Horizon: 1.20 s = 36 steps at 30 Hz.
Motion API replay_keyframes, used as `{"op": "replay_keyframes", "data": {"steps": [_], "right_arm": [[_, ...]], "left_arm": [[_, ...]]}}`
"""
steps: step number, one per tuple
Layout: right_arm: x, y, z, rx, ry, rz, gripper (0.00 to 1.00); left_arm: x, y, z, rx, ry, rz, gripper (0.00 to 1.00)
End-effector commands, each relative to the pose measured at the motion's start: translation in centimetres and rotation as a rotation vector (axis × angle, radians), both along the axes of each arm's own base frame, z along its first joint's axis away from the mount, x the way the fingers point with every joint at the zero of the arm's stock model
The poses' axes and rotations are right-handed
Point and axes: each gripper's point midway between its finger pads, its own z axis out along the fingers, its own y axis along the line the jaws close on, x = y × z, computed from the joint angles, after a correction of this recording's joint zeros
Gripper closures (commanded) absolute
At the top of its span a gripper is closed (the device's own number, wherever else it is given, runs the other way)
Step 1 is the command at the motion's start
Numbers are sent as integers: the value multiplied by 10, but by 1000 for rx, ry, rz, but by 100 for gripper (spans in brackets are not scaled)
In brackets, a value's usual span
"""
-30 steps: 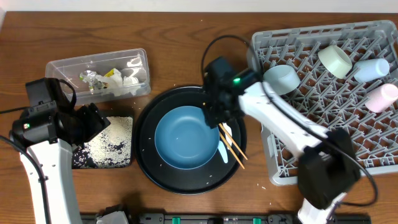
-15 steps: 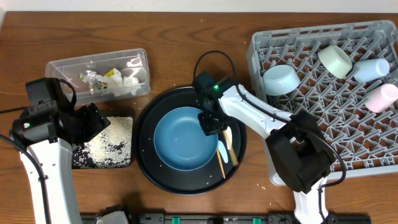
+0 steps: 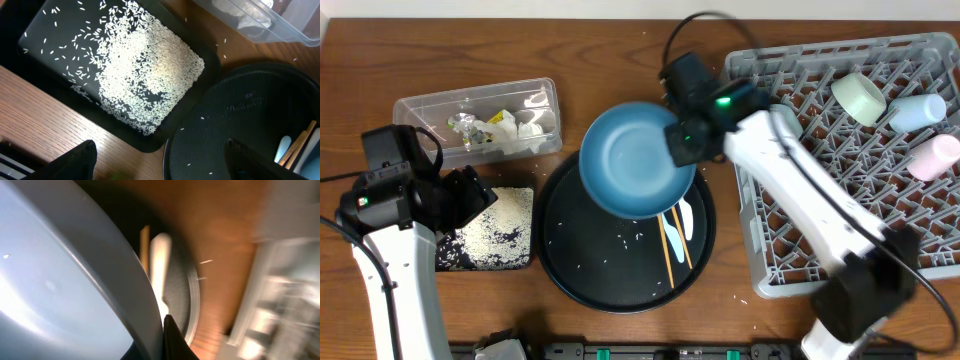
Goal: Sort waste into correct bins and load items into the dishwasher rack
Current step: 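Grasp the blue plate rim with the right gripper and lift, then carry the blue plate into the rack's right side and stand it upright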
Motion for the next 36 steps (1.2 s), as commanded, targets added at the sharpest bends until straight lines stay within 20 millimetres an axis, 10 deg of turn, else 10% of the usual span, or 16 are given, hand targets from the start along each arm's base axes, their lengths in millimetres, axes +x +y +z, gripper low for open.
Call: {"op": "replay_keyframes", "data": {"steps": [1, 11, 15, 24, 36], "right_arm": [[16, -64, 52, -152, -188, -124, 99], [13, -269, 156, -598, -500, -666, 99], [7, -323, 176, -759, -543, -815, 99], [15, -376, 168, -855, -525, -944, 99], [16, -378, 101, -937, -389, -899, 98]], "left_arm": [[1, 1, 2, -1, -1, 13, 18], [1, 1, 2, -1, -1, 13, 17], [1, 1, 2, -2, -1, 13, 17], [2, -3, 2, -28, -10, 12, 17], [2, -3, 2, -27, -10, 12, 18]]}}
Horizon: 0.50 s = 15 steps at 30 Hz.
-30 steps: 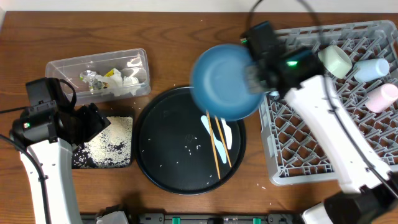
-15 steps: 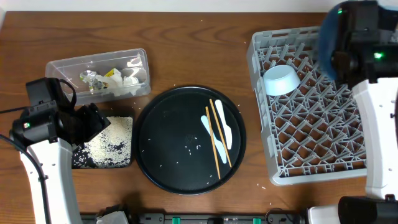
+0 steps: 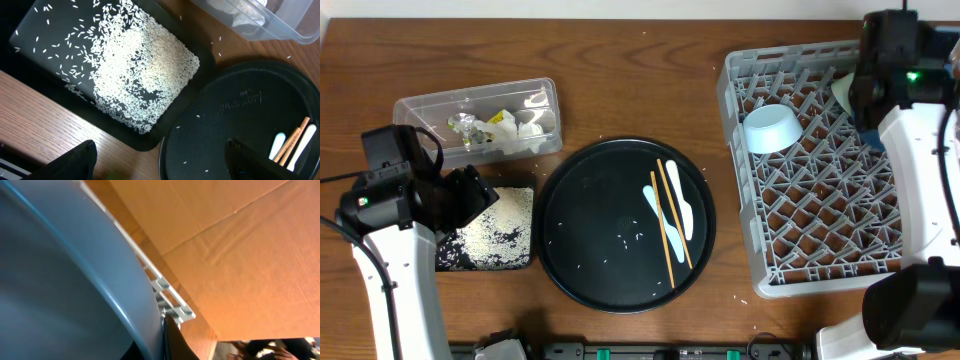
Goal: Sort waste into correct bins and load items into the dishwasher rack
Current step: 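Carry the blue plate into the rack's right side and stand it upright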
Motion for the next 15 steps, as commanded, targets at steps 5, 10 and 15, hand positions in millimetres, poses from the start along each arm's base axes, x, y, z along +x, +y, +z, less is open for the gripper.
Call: {"op": "replay_keyframes", "data": {"steps": [5, 10, 15], "right_arm": [[-8, 7, -26, -42, 41, -16, 99], [-8, 21, -39, -36, 51, 8, 99], [-6, 34, -45, -37, 71, 44, 99]], "left_arm": [[1, 1, 2, -5, -2, 18, 17], [1, 1, 2, -5, -2, 18, 17], [1, 1, 2, -5, -2, 18, 17]]}}
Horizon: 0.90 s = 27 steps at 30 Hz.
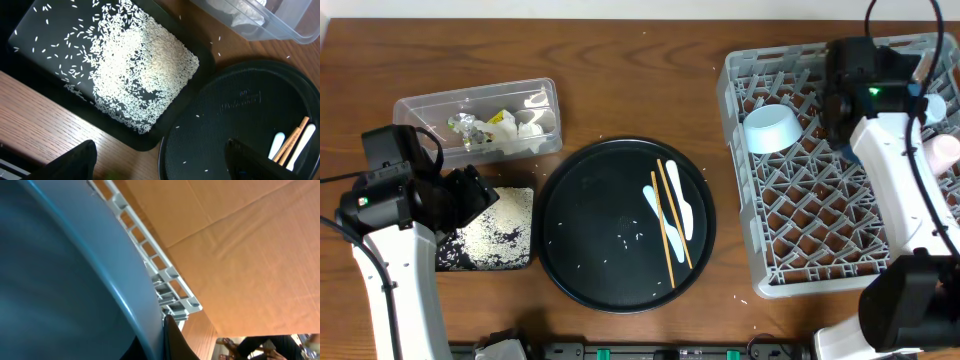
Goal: Sort waste into correct bins and load items into the dishwasher rack
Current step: 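Carry the blue plate into the rack's right side and stand it upright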
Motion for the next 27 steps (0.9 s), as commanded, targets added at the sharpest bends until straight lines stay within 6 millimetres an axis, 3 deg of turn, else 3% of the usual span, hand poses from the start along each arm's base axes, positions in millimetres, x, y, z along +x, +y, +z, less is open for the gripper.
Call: {"op": "replay_keyframes", "data": {"steps": [1, 11, 20, 27], "right_arm": [[-3, 10, -10, -5, 30, 22, 99], [-5, 30, -33, 59, 59, 66, 99], [3, 92, -82, 425, 122, 226, 96], [-1, 123, -95, 552, 163, 290, 92]], "left_arm": [[1, 1, 2, -3, -2, 19, 17], [1, 1, 2, -3, -2, 19, 17], [1, 1, 2, -3, -2, 19, 17], [1, 1, 2, -3, -2, 19, 17]]}}
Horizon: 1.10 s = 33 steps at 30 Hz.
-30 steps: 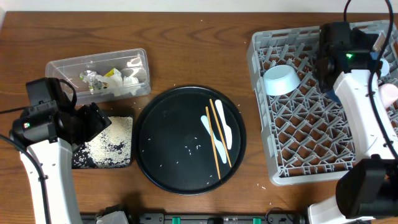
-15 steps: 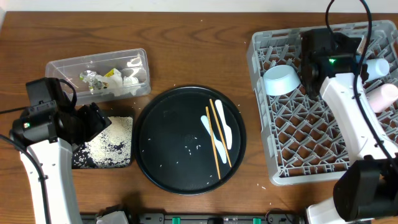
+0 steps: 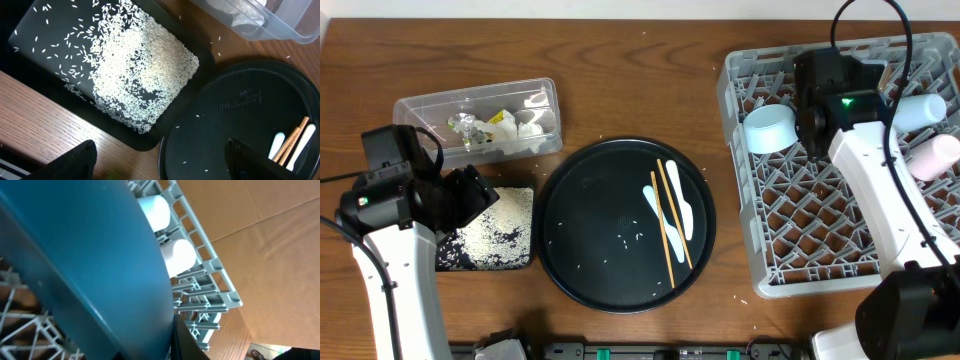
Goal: Sort waste into correct bins and load items into the dishwasher rack
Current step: 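Carry the blue plate into the rack's right side and stand it upright, then lower the blue plate into the rack slots and release it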
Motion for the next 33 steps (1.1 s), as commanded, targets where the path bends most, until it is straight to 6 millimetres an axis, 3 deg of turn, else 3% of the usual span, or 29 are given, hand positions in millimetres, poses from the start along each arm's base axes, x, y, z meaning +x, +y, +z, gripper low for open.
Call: {"op": "replay_keyframes", "data": {"steps": [1, 16, 22, 29, 33], "right_arm": [[-3, 68, -67, 362, 165, 168, 91], [-32, 65, -72, 356, 296, 147, 69], [-35, 68, -66, 381, 276, 147, 54], [-40, 65, -24, 398, 134, 173, 27], [-44, 54, 4, 404, 32, 171, 23]], "left_arm": [[1, 2, 2, -3, -2, 19, 17], [1, 2, 2, -3, -1, 19, 17], [1, 1, 2, -3, -2, 19, 17], [1, 1, 2, -3, -1, 19, 17], [1, 2, 2, -3, -1, 20, 17]]}}
